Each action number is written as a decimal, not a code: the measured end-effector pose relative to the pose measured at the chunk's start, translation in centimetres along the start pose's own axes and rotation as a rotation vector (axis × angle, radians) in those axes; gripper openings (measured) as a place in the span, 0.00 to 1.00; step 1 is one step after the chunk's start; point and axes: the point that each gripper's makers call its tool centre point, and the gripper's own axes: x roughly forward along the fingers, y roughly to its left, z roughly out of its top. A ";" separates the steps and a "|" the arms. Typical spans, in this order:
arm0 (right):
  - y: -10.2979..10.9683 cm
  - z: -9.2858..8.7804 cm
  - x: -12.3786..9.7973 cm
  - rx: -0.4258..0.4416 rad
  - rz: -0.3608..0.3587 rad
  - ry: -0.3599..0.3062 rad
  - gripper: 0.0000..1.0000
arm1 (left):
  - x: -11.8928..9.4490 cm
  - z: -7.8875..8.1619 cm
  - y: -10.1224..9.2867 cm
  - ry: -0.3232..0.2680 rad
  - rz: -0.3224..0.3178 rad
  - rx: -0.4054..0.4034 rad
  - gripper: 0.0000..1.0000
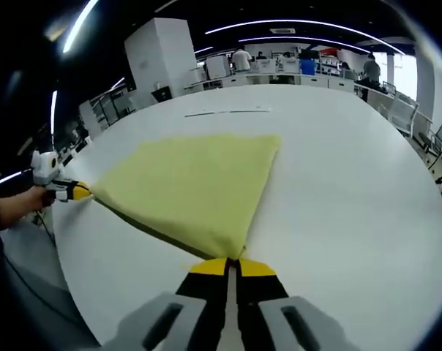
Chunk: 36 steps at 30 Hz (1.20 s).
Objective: Fold the garment on the visible template until the final outline fits inside the template.
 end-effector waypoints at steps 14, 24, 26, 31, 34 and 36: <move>2.7 2.1 -0.5 -0.017 0.053 -0.015 0.61 | -1.5 2.8 -0.9 -0.105 -0.018 -0.045 0.59; 4.1 3.7 -2.1 -0.056 0.074 -0.043 0.84 | -3.0 4.6 -1.7 -0.154 -0.042 -0.069 0.78; 4.6 4.1 -2.5 -0.068 0.080 -0.052 0.87 | -3.4 4.5 -1.7 -0.154 -0.044 -0.071 0.85; 5.7 4.9 -3.8 -0.095 0.097 -0.061 0.91 | -4.3 4.4 -2.3 -0.160 -0.053 -0.070 0.91; 6.3 5.1 -4.3 -0.104 0.103 -0.063 0.93 | -4.7 4.4 -2.1 -0.166 -0.039 -0.063 0.96; 6.9 5.2 -4.8 -0.103 0.108 -0.070 0.95 | -4.9 4.5 -2.3 -0.168 -0.033 -0.060 0.97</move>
